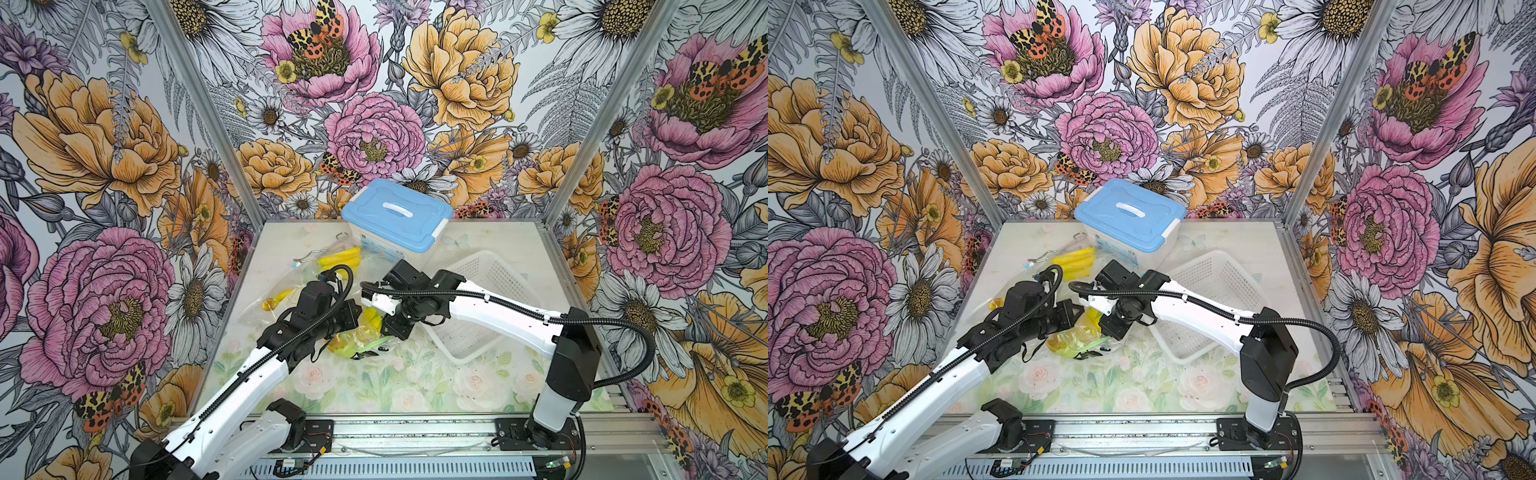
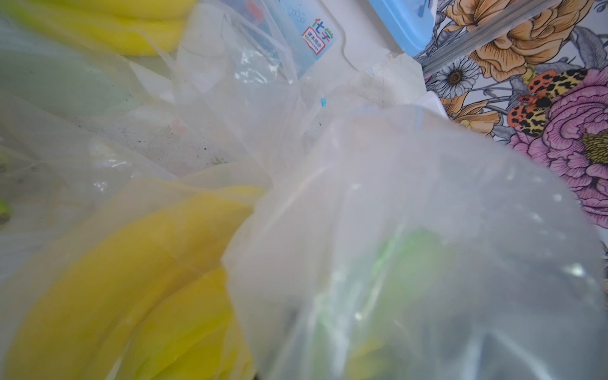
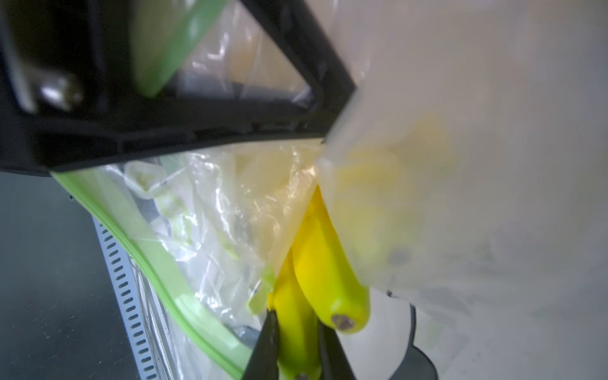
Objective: Open the zip-top bag and take out the banana
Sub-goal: Pick up the banana from the zipper food storage bag.
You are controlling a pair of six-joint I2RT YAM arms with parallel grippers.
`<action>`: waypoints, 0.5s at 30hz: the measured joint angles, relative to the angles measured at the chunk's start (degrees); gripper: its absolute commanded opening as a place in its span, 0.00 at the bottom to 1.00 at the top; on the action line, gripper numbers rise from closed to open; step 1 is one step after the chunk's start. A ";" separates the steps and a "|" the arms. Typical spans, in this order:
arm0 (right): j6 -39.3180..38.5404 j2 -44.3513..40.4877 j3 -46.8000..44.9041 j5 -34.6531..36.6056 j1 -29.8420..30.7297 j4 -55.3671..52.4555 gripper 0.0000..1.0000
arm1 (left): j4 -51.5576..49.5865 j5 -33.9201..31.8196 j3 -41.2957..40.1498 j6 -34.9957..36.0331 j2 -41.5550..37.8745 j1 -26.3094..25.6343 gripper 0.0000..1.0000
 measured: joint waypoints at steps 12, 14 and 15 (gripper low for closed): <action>0.04 -5.14 -4.35 10.86 2.64 1.73 0.00 | -4.44 0.04 0.92 -3.28 7.32 1.33 0.00; 0.02 -6.95 -5.05 11.98 2.64 2.54 0.00 | -4.79 0.04 2.25 -3.52 8.44 1.33 0.00; 0.00 -7.87 -5.53 12.50 2.64 3.04 0.00 | -4.85 -0.02 2.86 -3.69 8.83 1.33 0.00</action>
